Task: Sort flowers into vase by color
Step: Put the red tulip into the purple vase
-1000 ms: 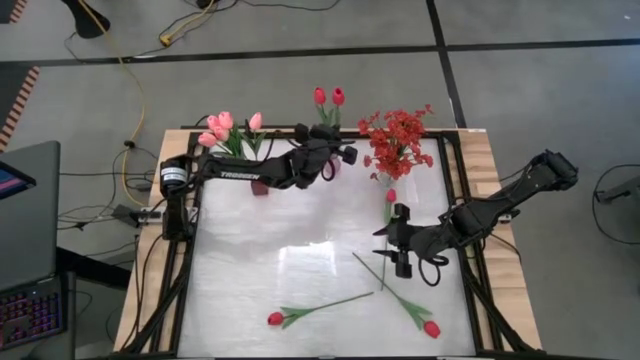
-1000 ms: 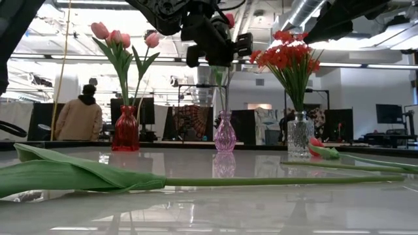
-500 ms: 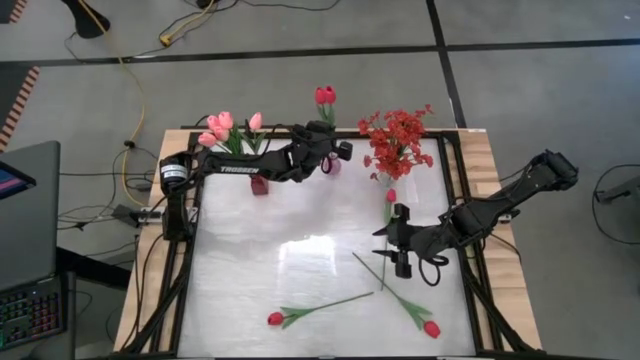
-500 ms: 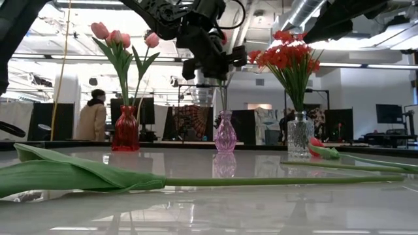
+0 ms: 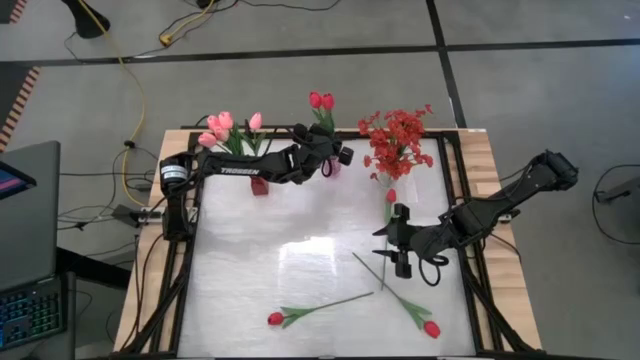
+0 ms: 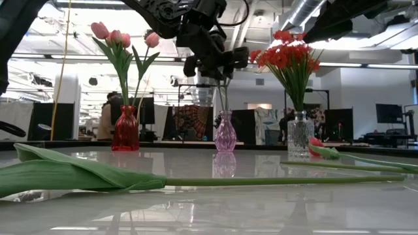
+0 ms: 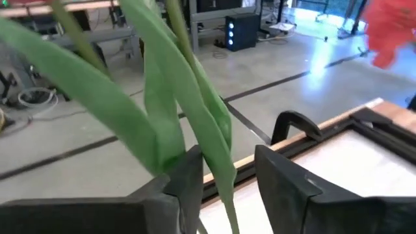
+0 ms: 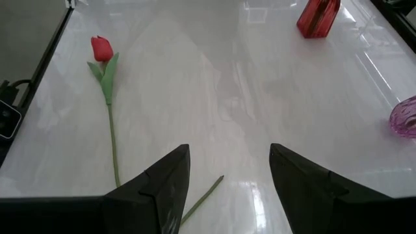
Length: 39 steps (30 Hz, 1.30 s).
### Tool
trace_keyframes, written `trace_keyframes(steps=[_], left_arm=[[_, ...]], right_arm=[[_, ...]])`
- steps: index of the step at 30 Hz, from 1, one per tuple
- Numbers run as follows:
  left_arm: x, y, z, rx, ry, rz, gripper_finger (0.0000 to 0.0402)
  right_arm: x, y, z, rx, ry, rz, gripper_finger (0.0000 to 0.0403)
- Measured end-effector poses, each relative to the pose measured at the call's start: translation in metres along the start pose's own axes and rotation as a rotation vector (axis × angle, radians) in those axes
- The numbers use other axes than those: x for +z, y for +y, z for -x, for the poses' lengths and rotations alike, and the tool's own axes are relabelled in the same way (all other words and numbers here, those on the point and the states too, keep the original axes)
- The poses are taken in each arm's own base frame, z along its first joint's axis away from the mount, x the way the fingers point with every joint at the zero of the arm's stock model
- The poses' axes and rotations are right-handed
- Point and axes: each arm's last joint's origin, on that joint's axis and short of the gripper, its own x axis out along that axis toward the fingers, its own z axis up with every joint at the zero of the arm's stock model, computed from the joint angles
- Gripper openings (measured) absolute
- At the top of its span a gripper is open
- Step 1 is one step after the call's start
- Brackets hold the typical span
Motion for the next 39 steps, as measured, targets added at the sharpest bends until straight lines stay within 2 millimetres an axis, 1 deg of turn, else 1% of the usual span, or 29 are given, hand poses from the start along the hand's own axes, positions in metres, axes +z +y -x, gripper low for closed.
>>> trace_keyframes(steps=[3, 10, 18, 20, 24, 30, 35, 39], left_arm=[[-0.002, -0.005, 0.005, -0.002, -0.001, -0.067, 0.0135], [-0.01, -0.016, 0.019, 0.025, 0.026, -0.214, 0.0138], [-0.022, -0.016, 0.025, 0.046, 0.105, -0.331, 0.0138], [-0.024, -0.018, 0.03, 0.05, 0.113, -0.366, 0.0138], [-0.022, -0.03, 0.054, 0.027, 0.097, -0.438, 0.0138], [-0.015, -0.041, 0.105, -0.077, 0.119, -0.552, 0.0138], [-0.012, -0.04, 0.149, -0.165, 0.162, -0.621, 0.0138], [-0.015, -0.034, 0.175, -0.263, 0.138, -0.633, 0.0138]], right_arm=[[0.0, 0.0, 0.0, 0.0, 0.0, -0.004, 0.024], [0.0, 0.0, 0.0, -0.002, 0.0, -0.007, 0.024], [0.002, -0.006, -0.003, -0.023, 0.0, -0.023, 0.024], [0.002, -0.007, -0.003, -0.027, -0.001, -0.027, 0.024], [0.004, -0.009, -0.004, -0.033, -0.015, -0.043, 0.024], [0.01, -0.013, -0.006, -0.037, -0.06, -0.102, 0.024], [0.012, -0.019, -0.013, -0.061, -0.062, -0.198, 0.024], [0.01, -0.022, -0.021, -0.093, -0.033, -0.282, 0.024]])
